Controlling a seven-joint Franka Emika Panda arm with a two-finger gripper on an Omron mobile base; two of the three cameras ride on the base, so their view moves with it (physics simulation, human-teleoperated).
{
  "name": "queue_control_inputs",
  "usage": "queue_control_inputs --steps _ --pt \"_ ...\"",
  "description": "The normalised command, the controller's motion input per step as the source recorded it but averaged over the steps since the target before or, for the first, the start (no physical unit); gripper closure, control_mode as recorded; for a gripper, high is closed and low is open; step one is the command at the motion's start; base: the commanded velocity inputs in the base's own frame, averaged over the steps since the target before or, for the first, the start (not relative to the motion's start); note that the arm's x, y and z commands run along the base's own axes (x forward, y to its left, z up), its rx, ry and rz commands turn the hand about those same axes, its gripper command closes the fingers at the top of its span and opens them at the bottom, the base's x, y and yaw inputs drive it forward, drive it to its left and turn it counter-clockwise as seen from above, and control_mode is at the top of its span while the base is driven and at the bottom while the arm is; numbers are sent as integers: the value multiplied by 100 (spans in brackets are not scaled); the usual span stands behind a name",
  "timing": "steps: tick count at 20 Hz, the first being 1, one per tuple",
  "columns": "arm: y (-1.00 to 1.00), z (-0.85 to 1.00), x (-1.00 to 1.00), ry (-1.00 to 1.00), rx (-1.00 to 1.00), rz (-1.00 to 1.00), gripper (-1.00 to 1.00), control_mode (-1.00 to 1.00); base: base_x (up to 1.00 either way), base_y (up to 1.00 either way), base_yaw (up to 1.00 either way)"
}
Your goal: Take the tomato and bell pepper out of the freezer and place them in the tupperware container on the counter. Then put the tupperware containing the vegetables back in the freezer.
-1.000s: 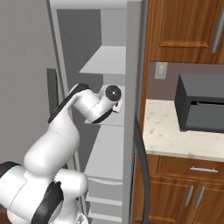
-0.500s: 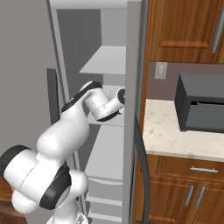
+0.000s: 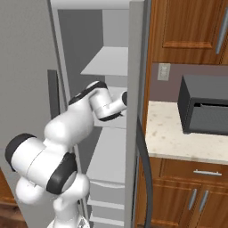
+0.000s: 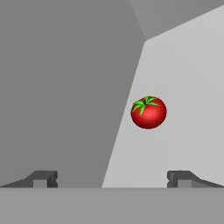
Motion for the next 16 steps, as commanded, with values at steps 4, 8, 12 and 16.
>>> queue_control_inputs --steps 4,8,12,16 --pt "17 -18 28 0 0 3 -100 -100 0 0 0" --pt "16 -17 24 0 0 2 -100 -100 0 0 0" --pt "17 -16 22 0 0 2 -100 -100 0 0 0" --pt "12 -13 23 0 0 2 -100 -100 0 0 0"
